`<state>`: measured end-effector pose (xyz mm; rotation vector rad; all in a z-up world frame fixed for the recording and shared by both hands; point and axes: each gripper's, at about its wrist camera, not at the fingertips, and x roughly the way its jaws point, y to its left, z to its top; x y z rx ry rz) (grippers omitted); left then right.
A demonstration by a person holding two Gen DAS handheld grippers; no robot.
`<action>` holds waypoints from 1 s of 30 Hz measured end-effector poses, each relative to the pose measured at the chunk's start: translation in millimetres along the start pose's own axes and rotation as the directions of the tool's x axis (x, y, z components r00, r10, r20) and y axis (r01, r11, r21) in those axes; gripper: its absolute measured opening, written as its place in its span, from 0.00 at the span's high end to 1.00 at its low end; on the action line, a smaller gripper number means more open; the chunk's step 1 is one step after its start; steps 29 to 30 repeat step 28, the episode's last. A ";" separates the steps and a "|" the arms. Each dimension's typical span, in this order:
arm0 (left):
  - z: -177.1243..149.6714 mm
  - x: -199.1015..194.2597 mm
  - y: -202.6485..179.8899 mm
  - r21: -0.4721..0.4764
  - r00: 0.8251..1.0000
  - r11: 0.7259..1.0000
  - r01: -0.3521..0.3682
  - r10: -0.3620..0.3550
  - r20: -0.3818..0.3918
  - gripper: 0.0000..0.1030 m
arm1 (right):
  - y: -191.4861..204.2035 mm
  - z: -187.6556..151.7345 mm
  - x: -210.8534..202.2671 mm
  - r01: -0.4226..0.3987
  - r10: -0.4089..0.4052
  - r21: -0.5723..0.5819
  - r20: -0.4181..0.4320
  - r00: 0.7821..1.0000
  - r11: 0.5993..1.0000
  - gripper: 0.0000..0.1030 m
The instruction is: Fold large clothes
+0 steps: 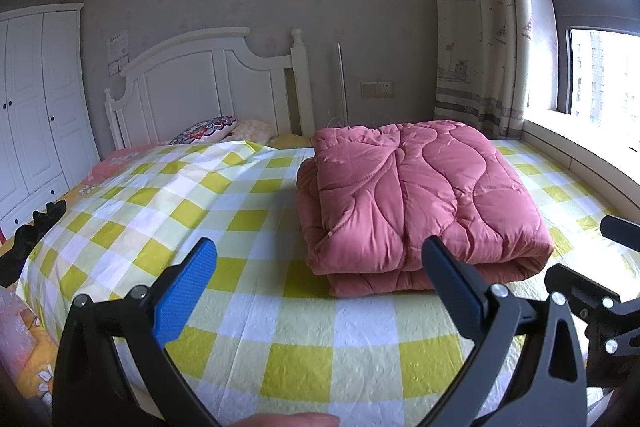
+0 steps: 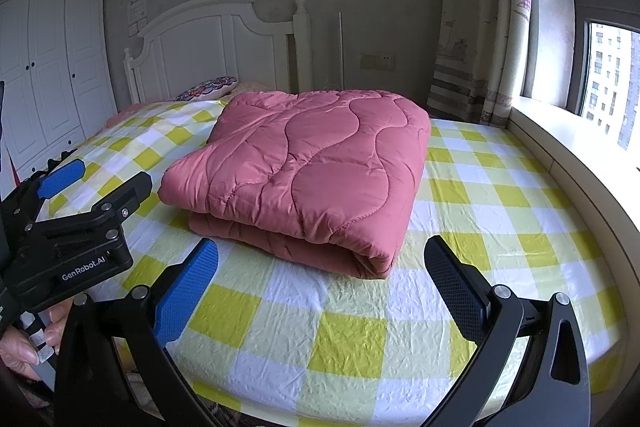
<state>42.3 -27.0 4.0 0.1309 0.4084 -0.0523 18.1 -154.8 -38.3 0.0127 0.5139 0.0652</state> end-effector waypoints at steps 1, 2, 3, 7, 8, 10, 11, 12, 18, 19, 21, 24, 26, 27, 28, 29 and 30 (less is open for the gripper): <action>0.1 0.0 -0.1 0.000 1.000 1.000 0.000 0.000 0.000 0.02 | -0.8 0.7 0.2 0.000 0.000 0.001 0.000 1.000 1.000 0.04; 0.0 0.0 0.6 0.002 1.000 1.000 0.001 -0.001 0.001 0.02 | -0.2 0.4 0.1 0.000 0.000 0.001 -0.001 1.000 1.000 0.04; 0.5 0.2 1.8 0.003 1.000 1.000 0.002 -0.002 0.002 0.02 | 0.1 0.2 0.0 0.000 0.000 0.000 -0.001 1.000 1.000 0.04; -0.4 0.1 2.5 0.003 1.000 1.000 0.003 -0.004 0.003 0.02 | -0.9 1.0 0.1 0.000 0.000 0.000 0.000 1.000 1.000 0.04; 0.1 0.1 2.3 0.004 1.000 1.000 0.004 -0.004 0.003 0.02 | -0.8 1.4 0.4 0.002 -0.002 0.000 -0.001 1.000 1.000 0.04; -0.6 0.1 1.9 0.004 1.000 1.000 0.003 -0.003 0.004 0.02 | -0.8 1.3 0.8 0.001 -0.001 0.000 -0.003 1.000 1.000 0.04; -0.6 0.1 1.6 0.003 1.000 1.000 0.003 -0.003 0.003 0.02 | -0.1 0.5 1.0 0.000 0.000 0.001 -0.004 1.000 1.000 0.04; 0.6 -0.1 2.1 0.003 1.000 1.000 0.004 -0.004 0.003 0.02 | -0.1 0.1 1.2 -0.001 0.001 0.001 -0.005 1.000 1.000 0.04; -1.0 2.5 2.1 0.004 0.999 0.999 0.033 -0.033 -0.005 0.02 | -0.9 -2.5 9.0 -0.012 0.012 0.017 -0.024 1.000 1.000 0.04; -1.7 3.5 2.5 0.003 0.999 0.999 0.044 -0.044 -0.002 0.02 | -3.4 -2.2 10.9 -0.010 0.010 0.021 -0.026 1.000 1.000 0.04; -2.5 9.8 6.1 0.000 0.998 0.998 0.057 -0.057 -0.007 0.02 | -16.3 0.4 13.9 -0.004 0.005 0.043 -0.028 1.000 0.999 0.04; 4.3 41.8 26.3 0.000 0.991 0.994 0.105 -0.104 -0.089 0.02 | -68.5 17.3 11.2 0.106 -0.104 0.066 -0.030 0.994 0.992 0.04; 15.8 77.2 67.2 -0.059 0.983 0.994 0.091 -0.099 -0.157 0.02 | -119.3 30.6 4.3 0.233 -0.230 0.092 -0.043 0.972 0.968 0.04; 20.7 90.7 86.9 -0.090 0.982 0.994 0.059 -0.074 -0.171 0.02 | -144.0 35.6 0.8 0.279 -0.274 0.110 -0.056 0.960 0.954 0.04; 30.2 113.2 125.1 -0.140 0.982 0.990 -0.006 -0.020 -0.187 0.02 | -182.4 41.8 -5.1 0.330 -0.322 0.143 -0.074 0.944 0.933 0.04; 30.2 113.2 125.1 -0.140 0.982 0.990 -0.006 -0.020 -0.187 0.02 | -182.4 41.8 -5.1 0.330 -0.322 0.143 -0.074 0.944 0.933 0.04; 30.2 113.2 125.1 -0.140 0.982 0.990 -0.006 -0.020 -0.187 0.02 | -182.4 41.8 -5.1 0.330 -0.322 0.143 -0.074 0.944 0.933 0.04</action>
